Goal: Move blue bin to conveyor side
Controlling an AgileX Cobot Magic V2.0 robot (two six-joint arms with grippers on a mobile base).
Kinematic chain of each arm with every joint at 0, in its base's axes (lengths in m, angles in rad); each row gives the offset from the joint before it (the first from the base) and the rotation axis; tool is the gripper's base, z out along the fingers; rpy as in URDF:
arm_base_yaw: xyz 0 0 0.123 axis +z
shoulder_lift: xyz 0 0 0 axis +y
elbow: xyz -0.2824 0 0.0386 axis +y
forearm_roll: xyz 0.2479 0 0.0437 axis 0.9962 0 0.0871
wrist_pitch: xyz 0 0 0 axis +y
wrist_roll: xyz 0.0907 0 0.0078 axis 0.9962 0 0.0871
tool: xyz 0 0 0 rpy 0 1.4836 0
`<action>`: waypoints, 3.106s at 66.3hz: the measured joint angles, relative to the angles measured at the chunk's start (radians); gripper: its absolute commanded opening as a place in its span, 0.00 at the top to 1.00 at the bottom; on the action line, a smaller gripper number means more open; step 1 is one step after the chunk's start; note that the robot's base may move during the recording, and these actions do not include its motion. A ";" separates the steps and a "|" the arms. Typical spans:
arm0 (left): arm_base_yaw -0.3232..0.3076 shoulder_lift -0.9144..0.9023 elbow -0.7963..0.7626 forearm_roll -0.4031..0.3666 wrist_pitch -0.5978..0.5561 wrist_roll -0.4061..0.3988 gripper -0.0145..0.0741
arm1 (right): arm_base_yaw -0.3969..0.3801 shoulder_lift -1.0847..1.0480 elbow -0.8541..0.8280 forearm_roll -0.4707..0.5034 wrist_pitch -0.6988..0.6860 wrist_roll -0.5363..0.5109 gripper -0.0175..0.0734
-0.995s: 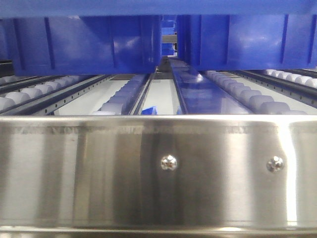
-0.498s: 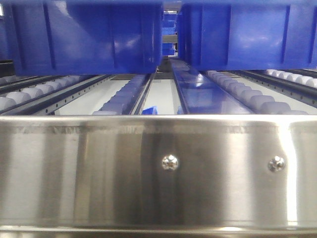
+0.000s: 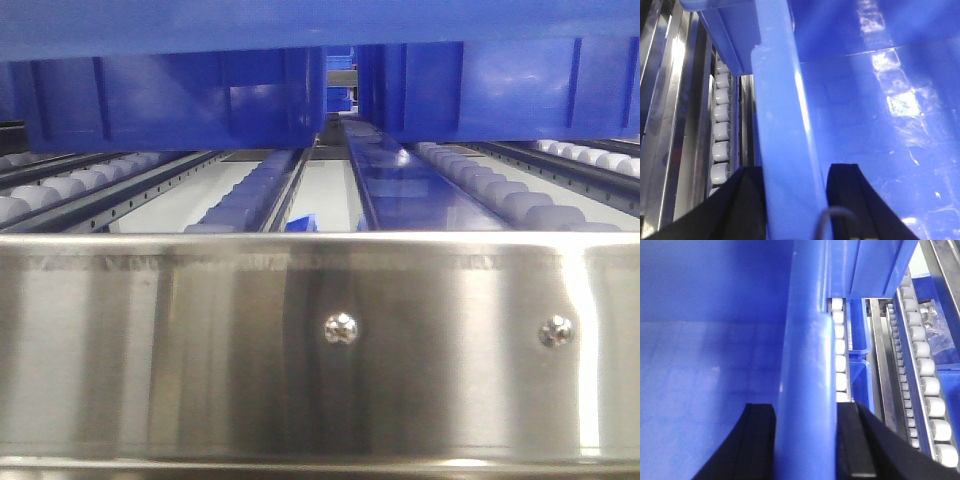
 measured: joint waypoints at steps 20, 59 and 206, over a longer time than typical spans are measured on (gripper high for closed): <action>0.000 0.000 0.000 0.000 0.000 0.000 0.86 | 0.000 0.000 0.000 0.000 0.000 0.000 0.90; 0.000 0.000 0.000 0.000 0.000 0.000 0.86 | 0.000 0.000 0.000 0.000 0.000 0.000 0.90; 0.000 -0.006 0.000 0.010 -0.001 0.000 0.86 | 0.000 0.000 0.000 0.011 -0.040 0.000 0.90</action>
